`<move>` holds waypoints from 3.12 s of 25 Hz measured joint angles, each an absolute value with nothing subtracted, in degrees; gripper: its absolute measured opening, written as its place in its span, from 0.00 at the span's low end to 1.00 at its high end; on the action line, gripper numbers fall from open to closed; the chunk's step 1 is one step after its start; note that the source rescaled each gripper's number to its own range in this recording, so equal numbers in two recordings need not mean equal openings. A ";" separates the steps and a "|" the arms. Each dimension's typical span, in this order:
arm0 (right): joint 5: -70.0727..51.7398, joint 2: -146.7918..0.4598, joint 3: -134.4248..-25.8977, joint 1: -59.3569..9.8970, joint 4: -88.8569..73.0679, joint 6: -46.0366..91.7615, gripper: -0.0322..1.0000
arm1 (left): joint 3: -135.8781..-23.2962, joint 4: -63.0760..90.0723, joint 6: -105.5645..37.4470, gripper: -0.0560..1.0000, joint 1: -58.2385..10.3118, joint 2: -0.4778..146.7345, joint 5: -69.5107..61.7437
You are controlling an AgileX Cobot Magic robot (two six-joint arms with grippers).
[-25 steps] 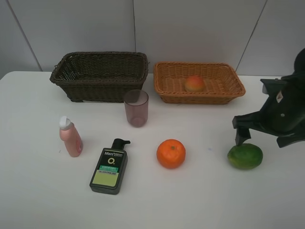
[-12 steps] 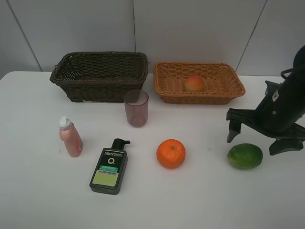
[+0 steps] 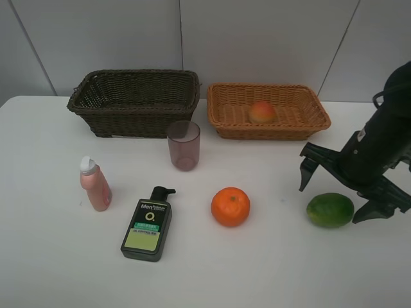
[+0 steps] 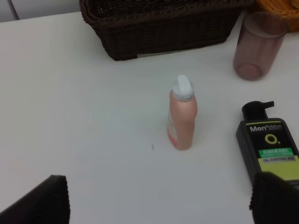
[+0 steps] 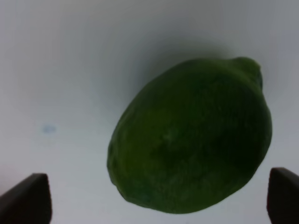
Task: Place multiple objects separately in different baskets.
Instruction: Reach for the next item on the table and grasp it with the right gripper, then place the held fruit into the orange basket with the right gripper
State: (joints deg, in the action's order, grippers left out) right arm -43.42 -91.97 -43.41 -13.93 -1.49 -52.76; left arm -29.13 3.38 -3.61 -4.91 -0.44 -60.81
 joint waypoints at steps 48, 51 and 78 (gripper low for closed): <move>-37.66 -103.96 -43.47 -10.43 -5.42 -53.08 0.31 | -29.13 3.33 -3.61 1.00 -4.91 -0.44 -60.81; -37.61 -103.96 -43.47 -10.43 -5.51 -53.08 0.31 | -29.13 3.33 -3.61 1.00 -4.91 -0.44 -60.81; -59.12 -99.96 -60.73 -16.90 2.21 -16.05 0.30 | -29.13 3.33 -3.61 1.00 -4.91 -0.44 -60.81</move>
State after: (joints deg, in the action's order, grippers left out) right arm -59.12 -99.96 -60.73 -16.90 2.21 -16.05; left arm -29.13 3.33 -3.61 -4.91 -0.44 -60.81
